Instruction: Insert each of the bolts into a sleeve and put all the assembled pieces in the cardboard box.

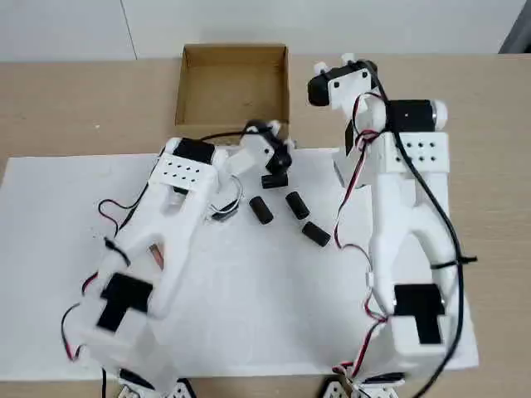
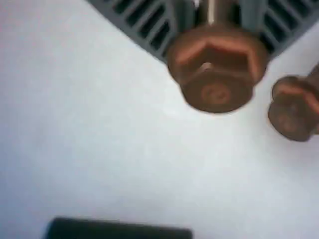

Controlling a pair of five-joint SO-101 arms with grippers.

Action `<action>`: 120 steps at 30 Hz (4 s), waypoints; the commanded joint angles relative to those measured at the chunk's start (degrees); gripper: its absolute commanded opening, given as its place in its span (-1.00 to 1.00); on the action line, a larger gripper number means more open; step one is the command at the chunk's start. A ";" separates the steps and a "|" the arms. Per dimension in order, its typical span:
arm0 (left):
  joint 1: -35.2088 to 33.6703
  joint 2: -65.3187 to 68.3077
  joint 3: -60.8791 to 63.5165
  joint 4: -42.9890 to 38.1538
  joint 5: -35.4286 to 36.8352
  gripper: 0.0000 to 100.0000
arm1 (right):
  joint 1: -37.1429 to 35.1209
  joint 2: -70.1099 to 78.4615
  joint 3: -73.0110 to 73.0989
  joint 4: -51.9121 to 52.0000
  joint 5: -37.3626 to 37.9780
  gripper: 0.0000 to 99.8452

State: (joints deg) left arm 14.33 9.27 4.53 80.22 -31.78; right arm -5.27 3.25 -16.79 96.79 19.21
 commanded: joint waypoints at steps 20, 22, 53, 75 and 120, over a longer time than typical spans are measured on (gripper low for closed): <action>6.24 -39.38 9.71 6.77 33.14 -0.99 | -0.48 -56.04 47.38 -9.80 -17.67 -1.00; 7.65 -42.20 14.55 5.45 34.99 -0.99 | -0.66 -59.21 51.43 -14.11 -21.01 -1.00; 5.71 -101.71 72.57 -38.24 60.57 -0.99 | -28.62 -107.47 100.13 -43.56 -21.27 -1.00; 8.44 -113.49 77.41 -42.90 66.73 -0.99 | -37.49 -107.03 102.07 -47.78 -14.86 -1.00; 19.08 -113.23 77.14 -28.57 63.65 -0.99 | -37.23 -107.12 102.07 -51.21 -11.52 -1.00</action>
State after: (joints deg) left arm 31.30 -103.43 82.24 49.71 33.63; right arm -42.81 -103.12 86.24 47.47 6.29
